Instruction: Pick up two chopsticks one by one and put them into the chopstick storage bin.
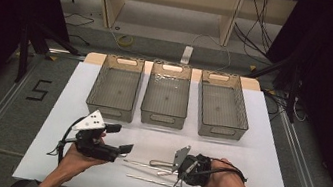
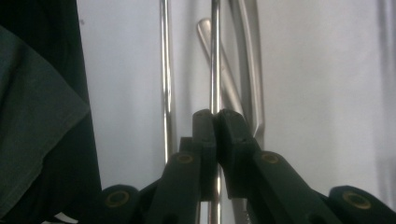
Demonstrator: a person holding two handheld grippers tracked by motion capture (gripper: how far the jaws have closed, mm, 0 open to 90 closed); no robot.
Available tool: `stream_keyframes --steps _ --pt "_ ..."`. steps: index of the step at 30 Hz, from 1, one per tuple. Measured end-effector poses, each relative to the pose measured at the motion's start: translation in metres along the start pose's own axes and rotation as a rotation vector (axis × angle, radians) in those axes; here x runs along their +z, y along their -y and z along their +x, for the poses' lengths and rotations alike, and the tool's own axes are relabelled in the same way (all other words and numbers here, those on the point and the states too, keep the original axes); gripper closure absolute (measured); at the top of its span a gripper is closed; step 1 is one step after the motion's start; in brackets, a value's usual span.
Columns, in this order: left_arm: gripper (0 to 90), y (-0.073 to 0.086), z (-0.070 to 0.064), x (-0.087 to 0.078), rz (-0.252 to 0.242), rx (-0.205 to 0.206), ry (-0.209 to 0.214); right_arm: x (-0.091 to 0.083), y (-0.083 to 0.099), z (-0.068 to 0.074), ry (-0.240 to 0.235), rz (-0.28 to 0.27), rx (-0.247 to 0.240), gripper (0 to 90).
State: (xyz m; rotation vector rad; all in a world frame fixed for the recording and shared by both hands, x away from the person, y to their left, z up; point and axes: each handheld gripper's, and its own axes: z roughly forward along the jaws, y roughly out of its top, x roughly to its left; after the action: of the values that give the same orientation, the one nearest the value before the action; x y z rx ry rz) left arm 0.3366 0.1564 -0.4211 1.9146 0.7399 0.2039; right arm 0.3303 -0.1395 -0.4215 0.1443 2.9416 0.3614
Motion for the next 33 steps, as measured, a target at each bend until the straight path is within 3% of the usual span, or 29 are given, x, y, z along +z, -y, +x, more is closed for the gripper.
stream_keyframes --steps 3,6,11,15,21,24,27,33 --pt "16.7 -0.001 -0.005 0.014 0.099 0.053 0.051 -0.003 -0.003 0.000 0.008 -0.009 -0.014 85.9" --pt "18.2 -0.001 -0.011 0.026 0.167 0.099 0.087 -0.006 -0.006 0.000 0.011 -0.009 -0.021 85.9" --pt "20.3 -0.002 -0.018 0.046 0.268 0.150 0.124 -0.013 -0.008 0.001 0.020 -0.011 -0.010 85.9" --pt "22.4 -0.004 -0.025 0.062 0.345 0.221 0.130 -0.019 -0.009 0.001 0.032 -0.020 -0.020 85.9" --pt "29.4 -0.006 -0.035 0.076 0.407 0.301 0.141 -0.021 -0.010 0.004 0.042 -0.018 -0.034 85.9" --pt "35.6 -0.006 -0.040 0.079 0.413 0.323 0.149 -0.024 -0.010 0.005 0.042 -0.018 -0.040 85.8" --pt "42.6 -0.006 -0.043 0.081 0.433 0.370 0.150 -0.027 -0.010 0.004 0.044 -0.020 -0.044 85.8" --pt "54.1 -0.007 -0.049 0.083 0.441 0.403 0.183 -0.028 -0.009 0.005 0.040 -0.022 -0.051 85.8"
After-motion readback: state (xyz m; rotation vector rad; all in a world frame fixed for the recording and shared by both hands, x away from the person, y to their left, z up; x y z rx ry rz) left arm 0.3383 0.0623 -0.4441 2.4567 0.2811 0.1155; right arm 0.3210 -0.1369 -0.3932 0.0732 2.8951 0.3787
